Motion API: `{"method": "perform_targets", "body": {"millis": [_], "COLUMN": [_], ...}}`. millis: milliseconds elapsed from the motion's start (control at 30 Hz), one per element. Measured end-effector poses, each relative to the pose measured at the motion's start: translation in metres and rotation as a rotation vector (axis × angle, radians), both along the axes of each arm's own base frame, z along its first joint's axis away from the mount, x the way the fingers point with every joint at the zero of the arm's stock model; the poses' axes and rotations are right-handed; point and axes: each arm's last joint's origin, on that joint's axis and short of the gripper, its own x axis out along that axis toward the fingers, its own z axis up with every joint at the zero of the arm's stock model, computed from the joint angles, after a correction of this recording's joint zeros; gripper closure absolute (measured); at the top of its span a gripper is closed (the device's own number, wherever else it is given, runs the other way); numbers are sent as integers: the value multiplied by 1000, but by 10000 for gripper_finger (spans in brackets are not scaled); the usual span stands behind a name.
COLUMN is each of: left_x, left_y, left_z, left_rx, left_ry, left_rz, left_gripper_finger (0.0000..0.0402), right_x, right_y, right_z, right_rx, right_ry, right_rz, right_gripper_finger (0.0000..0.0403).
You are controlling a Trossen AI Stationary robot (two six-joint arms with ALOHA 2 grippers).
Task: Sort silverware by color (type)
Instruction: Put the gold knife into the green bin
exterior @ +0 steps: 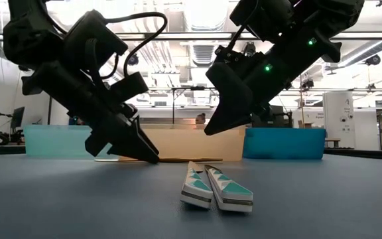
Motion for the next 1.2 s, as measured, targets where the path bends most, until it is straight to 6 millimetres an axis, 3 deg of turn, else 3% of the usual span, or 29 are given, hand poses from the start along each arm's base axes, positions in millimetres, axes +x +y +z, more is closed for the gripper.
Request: {"method": "perform_targets", "body": {"millis": [733, 1033, 1200], "left_x": [-1, -4, -4], "left_y": [-4, -4, -3], "left_z": [0, 9, 5], "left_rx": [-66, -55, -27], "left_ry": [9, -34, -27], "left_rz": [-45, 44, 78], "left_gripper_finger": [395, 380, 374], "right_x": [0, 0, 0], "right_y": [0, 0, 0], "right_z": [0, 0, 0], "right_rx": [-15, -19, -22], "right_ry": [7, 9, 10], "right_rz": [13, 16, 19], "right_gripper_finger": [385, 385, 385]}}
